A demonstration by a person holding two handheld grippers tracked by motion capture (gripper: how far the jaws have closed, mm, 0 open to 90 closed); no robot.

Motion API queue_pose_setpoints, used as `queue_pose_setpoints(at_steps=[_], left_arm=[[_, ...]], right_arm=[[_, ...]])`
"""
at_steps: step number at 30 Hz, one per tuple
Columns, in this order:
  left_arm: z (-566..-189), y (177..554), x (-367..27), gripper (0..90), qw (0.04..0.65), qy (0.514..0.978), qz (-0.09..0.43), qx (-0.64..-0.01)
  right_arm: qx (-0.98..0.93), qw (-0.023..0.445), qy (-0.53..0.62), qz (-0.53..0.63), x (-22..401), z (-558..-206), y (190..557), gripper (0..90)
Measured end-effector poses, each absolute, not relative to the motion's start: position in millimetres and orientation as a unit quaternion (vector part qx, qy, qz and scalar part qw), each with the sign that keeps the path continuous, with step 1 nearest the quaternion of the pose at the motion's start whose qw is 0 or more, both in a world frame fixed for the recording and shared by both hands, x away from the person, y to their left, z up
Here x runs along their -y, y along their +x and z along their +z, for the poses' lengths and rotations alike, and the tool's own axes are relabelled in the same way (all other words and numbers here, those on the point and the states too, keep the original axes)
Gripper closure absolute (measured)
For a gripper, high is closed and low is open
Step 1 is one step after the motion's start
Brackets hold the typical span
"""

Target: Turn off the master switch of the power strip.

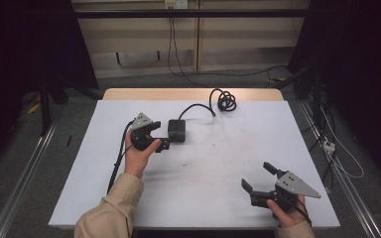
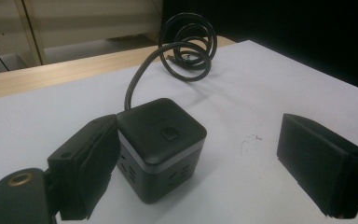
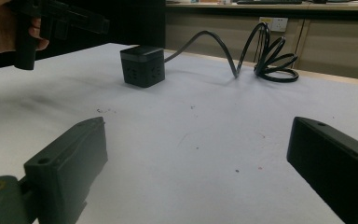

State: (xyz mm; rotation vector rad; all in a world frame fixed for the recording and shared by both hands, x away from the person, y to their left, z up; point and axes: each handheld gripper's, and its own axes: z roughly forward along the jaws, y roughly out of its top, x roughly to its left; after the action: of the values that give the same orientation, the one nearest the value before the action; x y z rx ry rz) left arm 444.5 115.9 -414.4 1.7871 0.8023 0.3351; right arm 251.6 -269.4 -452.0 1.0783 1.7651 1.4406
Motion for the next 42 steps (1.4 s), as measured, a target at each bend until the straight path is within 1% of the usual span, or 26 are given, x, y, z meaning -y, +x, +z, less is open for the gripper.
queue_pose_setpoints(at_steps=[42], left_arm=[[-415,467,-111,13.2,0.536,0.752,0.144,-0.355]], right_arm=[[-0.668,0.305,0.406,0.544,269,-452,252,4.2]])
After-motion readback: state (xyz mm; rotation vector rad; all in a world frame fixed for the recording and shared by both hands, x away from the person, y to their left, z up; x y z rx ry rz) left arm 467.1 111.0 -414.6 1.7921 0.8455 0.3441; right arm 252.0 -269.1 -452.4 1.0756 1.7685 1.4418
